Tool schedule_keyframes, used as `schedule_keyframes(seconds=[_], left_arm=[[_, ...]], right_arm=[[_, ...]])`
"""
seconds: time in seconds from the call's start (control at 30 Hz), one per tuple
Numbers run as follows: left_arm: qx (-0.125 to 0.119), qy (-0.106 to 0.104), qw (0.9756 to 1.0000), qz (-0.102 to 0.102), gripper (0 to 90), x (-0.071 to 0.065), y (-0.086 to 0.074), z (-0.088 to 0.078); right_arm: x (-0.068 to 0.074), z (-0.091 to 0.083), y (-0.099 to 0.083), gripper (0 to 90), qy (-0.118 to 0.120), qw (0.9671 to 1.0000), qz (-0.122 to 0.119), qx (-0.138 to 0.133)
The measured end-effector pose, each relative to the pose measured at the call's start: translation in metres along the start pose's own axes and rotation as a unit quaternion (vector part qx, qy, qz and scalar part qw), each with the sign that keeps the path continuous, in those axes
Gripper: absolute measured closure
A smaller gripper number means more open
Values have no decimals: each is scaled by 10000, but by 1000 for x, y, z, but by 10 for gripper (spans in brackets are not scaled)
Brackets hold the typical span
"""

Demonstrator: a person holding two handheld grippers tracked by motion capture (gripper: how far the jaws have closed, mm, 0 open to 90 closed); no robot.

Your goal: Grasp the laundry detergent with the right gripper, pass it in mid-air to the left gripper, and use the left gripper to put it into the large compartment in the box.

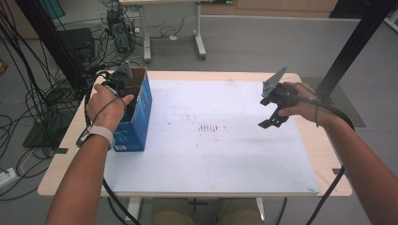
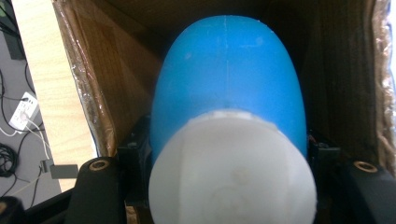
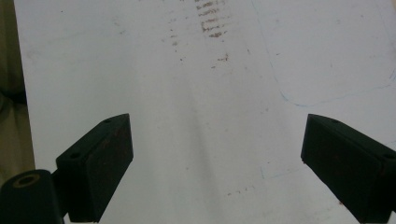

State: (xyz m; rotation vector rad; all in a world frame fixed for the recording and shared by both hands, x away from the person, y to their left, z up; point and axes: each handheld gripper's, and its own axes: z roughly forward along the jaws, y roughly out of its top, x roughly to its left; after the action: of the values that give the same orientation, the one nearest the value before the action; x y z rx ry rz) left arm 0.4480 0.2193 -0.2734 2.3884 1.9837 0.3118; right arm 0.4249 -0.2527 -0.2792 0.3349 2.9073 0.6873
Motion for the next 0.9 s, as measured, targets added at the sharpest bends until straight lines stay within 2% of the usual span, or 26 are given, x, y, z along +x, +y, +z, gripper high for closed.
schedule_keyframes(seconds=[0.9], left_arm=[[-21, -17, 10000, -24, 368, 0, -1, 0]], right_arm=[[0, 0, 0, 93, 3, 10000, -6, -8]])
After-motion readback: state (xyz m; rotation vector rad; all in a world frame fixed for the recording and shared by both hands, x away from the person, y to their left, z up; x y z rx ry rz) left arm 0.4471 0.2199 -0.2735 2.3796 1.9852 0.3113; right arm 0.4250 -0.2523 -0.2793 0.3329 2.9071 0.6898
